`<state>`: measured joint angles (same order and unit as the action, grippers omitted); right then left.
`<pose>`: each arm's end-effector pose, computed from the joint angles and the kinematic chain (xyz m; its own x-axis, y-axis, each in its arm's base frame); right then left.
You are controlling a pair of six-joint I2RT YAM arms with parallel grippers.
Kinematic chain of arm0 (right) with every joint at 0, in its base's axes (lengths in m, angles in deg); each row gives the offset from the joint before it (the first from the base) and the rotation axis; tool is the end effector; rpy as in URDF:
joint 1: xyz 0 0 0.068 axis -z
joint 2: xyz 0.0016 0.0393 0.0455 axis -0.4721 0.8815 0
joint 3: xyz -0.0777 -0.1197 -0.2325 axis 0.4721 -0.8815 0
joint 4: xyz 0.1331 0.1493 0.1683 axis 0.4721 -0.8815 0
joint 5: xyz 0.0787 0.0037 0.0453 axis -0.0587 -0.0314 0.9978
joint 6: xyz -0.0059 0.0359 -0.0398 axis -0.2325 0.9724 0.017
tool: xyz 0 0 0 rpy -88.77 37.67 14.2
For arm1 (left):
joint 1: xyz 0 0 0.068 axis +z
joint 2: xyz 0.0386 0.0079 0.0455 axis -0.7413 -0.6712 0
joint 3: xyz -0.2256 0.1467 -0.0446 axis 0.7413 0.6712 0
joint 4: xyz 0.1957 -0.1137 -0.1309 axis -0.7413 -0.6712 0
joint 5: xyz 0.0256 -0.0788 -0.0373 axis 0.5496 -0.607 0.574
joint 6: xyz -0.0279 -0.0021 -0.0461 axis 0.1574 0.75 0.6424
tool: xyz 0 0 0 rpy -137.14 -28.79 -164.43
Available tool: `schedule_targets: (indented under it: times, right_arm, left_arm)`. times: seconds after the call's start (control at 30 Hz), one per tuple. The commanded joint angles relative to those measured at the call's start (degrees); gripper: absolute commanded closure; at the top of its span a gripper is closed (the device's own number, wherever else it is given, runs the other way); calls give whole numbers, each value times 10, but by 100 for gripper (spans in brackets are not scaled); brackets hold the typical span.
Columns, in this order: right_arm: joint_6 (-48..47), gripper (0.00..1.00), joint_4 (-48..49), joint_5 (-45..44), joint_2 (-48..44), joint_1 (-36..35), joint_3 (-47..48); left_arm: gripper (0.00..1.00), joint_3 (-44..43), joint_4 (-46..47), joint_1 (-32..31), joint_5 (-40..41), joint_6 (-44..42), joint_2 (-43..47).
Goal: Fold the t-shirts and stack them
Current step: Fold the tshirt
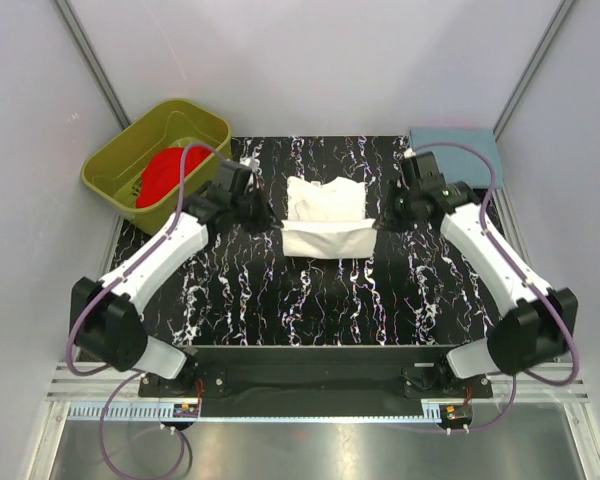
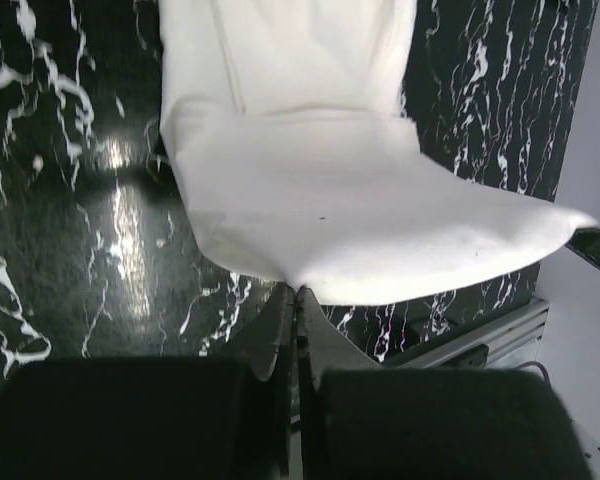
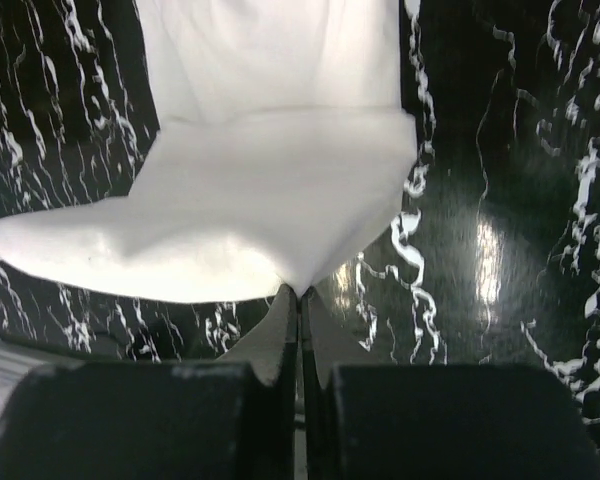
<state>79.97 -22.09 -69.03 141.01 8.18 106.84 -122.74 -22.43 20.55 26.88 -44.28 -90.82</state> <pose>0.2688 0.1018 0.3199 -0.8453 0.2427 -0.4761 0.0441 0.9196 0.3903 0.2702 -0.1474 0.2996 -0.8542 -0.3136 -0.4147 -0.0154 0.8125 -0.5827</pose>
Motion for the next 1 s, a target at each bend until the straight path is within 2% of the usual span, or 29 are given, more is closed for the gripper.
schedule_targets:
  times: [0.0,0.2,0.43,0.6,0.73,0.77,0.8,0.87,0.97]
  right_arm:
    - [-42,100,3,-28,50,15,98]
    - [-70,100,-1,-22,150,43,234]
    - [-81,100,57,5,246,68,298]
    - [-81,100,102,46,327,85,338]
    - [-85,100,123,80,403,99,385]
    - [-85,99,127,83,417,100,406]
    - [-84,93,132,85,432,104,419]
    - [-82,94,141,100,482,108,453]
    - [-80,95,146,130,555,117,556]
  left_arm:
    - [100,-90,27,23,-3,-50,-44]
    - [100,-187,79,58,-38,-50,-132]
    - [100,-265,194,90,-107,-23,-251]
    - [100,-342,231,108,-150,-4,-364]
    - [100,-392,241,121,-146,-9,-420]
    - [100,-408,240,124,-147,-9,-446]
    - [98,-442,244,130,-151,-8,-461]
    - [100,-475,249,137,-147,-5,-503]
    - [100,-513,275,150,-132,19,-544]
